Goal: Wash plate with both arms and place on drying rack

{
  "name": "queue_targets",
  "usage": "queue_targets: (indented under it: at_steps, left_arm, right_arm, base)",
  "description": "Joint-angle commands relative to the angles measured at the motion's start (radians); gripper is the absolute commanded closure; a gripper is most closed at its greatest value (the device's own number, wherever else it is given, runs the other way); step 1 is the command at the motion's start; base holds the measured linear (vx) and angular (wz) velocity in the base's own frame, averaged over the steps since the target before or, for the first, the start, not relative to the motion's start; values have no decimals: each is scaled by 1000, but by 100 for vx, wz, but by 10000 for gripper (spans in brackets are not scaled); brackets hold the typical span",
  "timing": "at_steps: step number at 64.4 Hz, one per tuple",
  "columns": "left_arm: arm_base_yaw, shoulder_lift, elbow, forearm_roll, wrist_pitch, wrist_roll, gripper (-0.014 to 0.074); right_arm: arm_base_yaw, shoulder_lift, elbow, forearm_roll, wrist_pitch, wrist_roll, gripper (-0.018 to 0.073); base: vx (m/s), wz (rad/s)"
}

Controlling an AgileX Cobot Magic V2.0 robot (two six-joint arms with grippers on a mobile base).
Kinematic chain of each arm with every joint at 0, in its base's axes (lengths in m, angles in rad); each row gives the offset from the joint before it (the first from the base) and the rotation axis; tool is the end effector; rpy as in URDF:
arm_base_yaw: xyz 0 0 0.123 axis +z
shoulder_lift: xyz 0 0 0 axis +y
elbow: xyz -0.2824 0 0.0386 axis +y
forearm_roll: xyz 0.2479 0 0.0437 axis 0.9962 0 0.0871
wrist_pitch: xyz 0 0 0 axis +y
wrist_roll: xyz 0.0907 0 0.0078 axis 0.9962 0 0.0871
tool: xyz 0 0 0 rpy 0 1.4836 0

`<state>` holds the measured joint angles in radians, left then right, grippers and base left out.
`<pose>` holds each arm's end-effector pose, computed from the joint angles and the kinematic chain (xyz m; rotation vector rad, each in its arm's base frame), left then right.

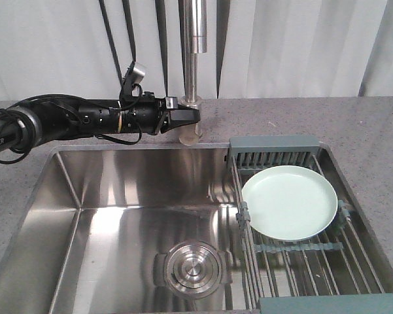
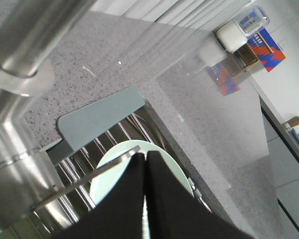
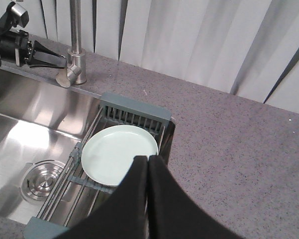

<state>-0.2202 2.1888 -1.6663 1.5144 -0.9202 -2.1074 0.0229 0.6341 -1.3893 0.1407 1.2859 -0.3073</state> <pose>0.4561 -0.1761 0.2254 0.2551 2.0384 -1.4292 0.0272 0.0129 0.4845 -0.3752 1.9720 -0.0206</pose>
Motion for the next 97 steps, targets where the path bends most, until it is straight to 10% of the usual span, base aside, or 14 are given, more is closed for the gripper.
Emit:
queue_targets:
  at_steps: [1, 51, 74, 97]
  left_arm:
    - [1, -57, -37, -88, 64, -8, 603]
    - [18, -108, -37, -131, 7, -8, 603]
    - [145, -221, -33, -126, -264, -8, 603]
    - [253, -472, -31, 69, -384, -8, 603]
  right_arm:
    - [-5, 11, -21, -1, -59, -9, 571]
    - [-5, 11, -21, 0, -58, -9, 571]
    - [-5, 76, -21, 70, -117, -6, 571]
    - [-5, 182, -21, 262, -188, -109, 571]
  base:
    - [0, 0]
    - [0, 0]
    - [0, 0]
    - [0, 0]
